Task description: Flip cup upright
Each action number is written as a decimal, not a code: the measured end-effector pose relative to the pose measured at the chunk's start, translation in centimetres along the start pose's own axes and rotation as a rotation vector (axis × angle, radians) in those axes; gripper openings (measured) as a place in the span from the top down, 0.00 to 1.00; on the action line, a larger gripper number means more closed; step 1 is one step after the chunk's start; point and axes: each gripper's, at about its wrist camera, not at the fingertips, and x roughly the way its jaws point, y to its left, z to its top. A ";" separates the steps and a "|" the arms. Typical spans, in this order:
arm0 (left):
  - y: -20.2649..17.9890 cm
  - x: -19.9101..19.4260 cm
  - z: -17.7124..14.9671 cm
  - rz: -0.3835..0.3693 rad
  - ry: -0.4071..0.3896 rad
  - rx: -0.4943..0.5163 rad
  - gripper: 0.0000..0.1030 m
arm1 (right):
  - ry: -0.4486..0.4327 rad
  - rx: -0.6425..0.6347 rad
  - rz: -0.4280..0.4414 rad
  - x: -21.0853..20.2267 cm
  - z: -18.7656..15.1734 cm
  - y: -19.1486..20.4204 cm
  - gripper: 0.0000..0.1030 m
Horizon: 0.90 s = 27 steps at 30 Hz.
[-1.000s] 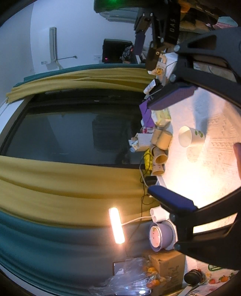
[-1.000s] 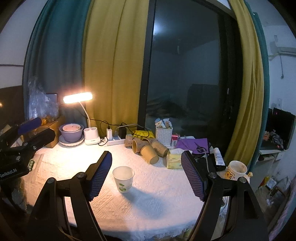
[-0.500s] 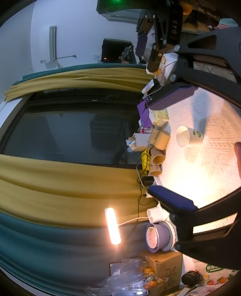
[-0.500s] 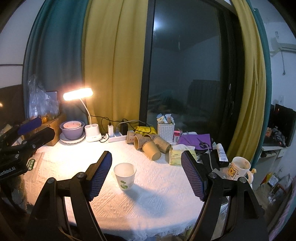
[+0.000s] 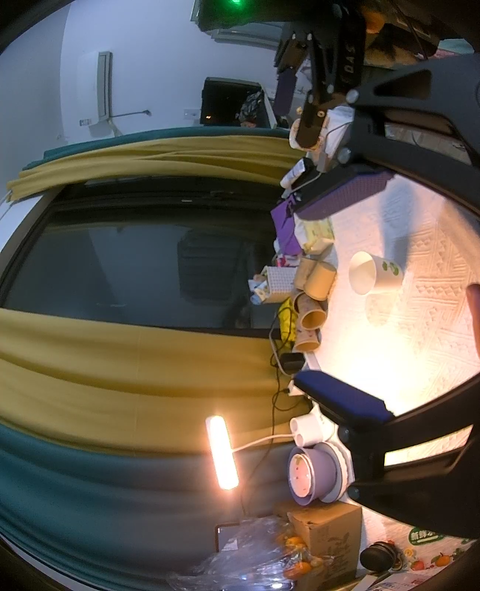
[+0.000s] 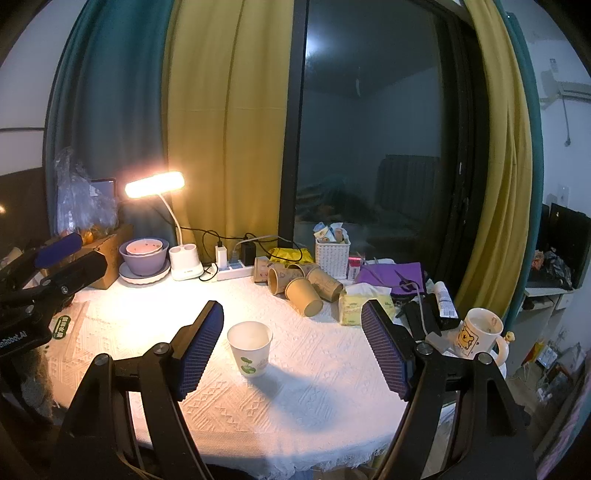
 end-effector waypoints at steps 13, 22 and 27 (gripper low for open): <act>0.0 0.0 0.0 -0.001 0.002 0.000 0.18 | 0.010 0.004 0.005 0.3 -0.3 0.1 0.22; -0.2 -0.1 -0.4 0.002 0.004 -0.001 0.18 | 0.011 0.004 0.005 0.3 -0.3 0.2 0.22; -0.3 -0.2 -0.6 0.002 0.006 -0.002 0.18 | 0.012 0.004 0.004 0.4 -0.3 0.2 0.22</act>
